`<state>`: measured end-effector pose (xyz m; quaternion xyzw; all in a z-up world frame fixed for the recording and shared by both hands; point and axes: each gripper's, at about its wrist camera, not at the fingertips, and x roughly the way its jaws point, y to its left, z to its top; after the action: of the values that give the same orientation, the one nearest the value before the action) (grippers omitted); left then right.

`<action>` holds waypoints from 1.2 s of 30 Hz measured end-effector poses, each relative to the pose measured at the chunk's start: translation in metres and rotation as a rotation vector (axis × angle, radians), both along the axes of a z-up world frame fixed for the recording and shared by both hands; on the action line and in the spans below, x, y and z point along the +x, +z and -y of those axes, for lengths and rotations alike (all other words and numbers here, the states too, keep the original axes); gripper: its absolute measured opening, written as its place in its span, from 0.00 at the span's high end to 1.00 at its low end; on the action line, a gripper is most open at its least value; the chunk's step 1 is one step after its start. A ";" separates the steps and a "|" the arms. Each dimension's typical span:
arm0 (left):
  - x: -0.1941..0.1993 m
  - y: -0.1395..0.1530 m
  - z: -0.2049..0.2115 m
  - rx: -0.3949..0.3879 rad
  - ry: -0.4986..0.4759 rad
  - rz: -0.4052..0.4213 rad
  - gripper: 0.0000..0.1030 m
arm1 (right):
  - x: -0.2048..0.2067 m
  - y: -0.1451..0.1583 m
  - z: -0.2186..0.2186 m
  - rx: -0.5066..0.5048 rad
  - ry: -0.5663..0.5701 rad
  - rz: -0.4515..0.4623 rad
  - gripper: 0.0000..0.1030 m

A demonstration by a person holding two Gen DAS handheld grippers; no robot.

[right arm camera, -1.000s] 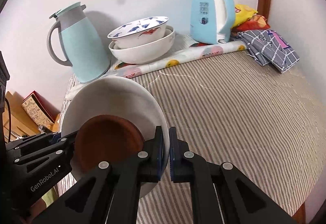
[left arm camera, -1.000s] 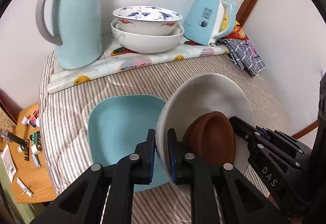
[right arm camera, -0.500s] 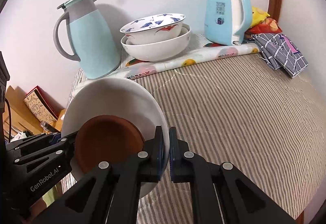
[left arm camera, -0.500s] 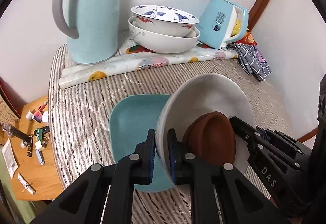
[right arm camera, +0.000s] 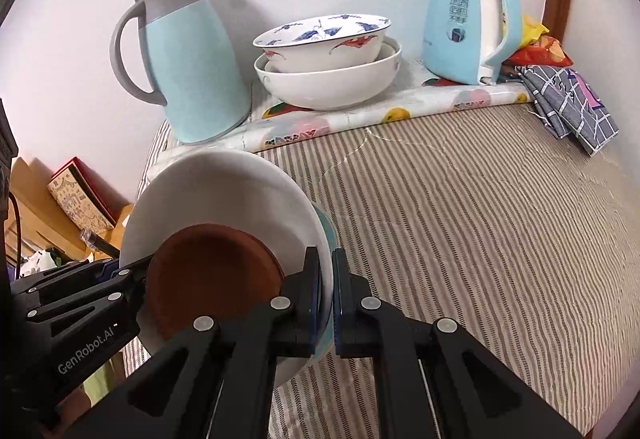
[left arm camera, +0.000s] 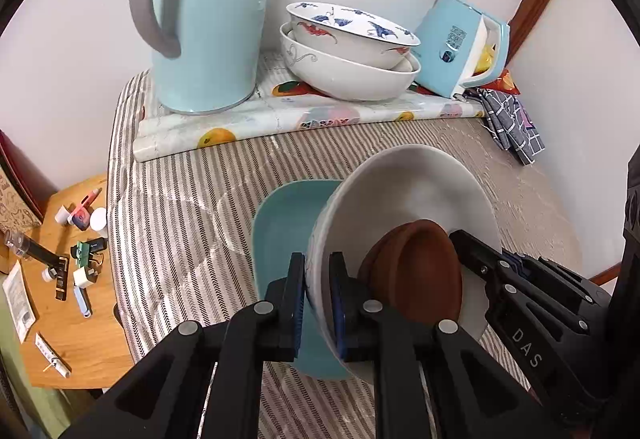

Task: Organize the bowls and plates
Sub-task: 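Lower the white bowl onto the teal plate and open both grippers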

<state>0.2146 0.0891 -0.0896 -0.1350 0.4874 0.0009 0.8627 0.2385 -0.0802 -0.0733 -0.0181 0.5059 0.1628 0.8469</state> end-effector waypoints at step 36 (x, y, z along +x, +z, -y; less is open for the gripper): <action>0.018 -0.029 -0.007 -0.021 -0.003 -0.056 0.87 | 0.019 -0.026 -0.012 -0.051 0.029 -0.077 0.94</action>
<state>0.2322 0.0960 -0.1183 -0.1430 0.5117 -0.0018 0.8472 0.2573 -0.0678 -0.0995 -0.0404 0.5419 0.1626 0.8236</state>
